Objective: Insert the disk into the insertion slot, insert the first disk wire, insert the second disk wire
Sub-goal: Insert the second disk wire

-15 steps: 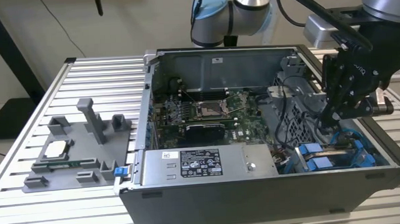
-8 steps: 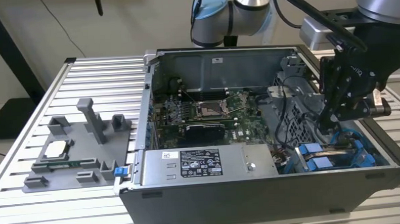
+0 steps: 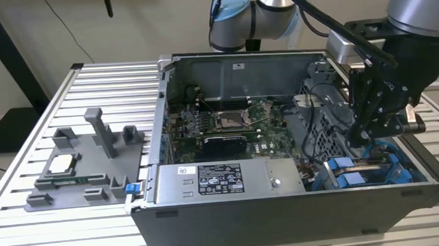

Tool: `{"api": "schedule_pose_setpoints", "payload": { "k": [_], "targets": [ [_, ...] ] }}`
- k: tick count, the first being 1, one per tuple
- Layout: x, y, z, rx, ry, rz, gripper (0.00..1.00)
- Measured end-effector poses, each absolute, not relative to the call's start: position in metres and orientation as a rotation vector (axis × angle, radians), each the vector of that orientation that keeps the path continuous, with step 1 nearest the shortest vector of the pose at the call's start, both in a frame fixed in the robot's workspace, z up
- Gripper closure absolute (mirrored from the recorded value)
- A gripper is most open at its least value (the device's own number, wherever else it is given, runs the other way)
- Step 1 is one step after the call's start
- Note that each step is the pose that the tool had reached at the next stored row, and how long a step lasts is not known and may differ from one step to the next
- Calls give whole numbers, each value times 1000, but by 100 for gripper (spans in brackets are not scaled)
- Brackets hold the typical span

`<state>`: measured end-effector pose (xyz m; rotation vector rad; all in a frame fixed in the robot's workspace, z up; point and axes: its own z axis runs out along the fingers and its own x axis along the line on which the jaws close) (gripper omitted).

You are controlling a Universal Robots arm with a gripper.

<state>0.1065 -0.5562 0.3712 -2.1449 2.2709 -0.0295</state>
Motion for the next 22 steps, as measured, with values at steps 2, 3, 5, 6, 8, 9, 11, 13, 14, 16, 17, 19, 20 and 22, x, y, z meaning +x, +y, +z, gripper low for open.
{"api": "schedule_pose_setpoints", "payload": {
  "k": [2,3,5,6,8,9,11,13,14,16,17,19,20,22],
  "targets": [
    [108,-556,370,-2145,2271,-29,100],
    [109,-556,370,-2145,2271,-29,100],
    [112,-556,369,-2143,2269,-25,100],
    [114,-556,368,-2142,2268,-23,100],
    [117,-556,367,-2140,2266,-19,100],
    [120,-556,366,-2139,2266,-17,100],
    [124,-556,365,-2138,2264,-14,100],
    [128,-556,363,-2138,2264,-12,100],
    [129,-557,363,-2138,2264,-12,100],
    [130,-557,363,-2138,2264,-13,100],
    [130,-557,363,-2138,2264,-14,100],
    [130,-557,363,-2138,2265,-14,100],
    [130,-557,363,-2139,2265,-14,100],
    [130,-557,363,-2139,2265,-15,100]
  ]
}}
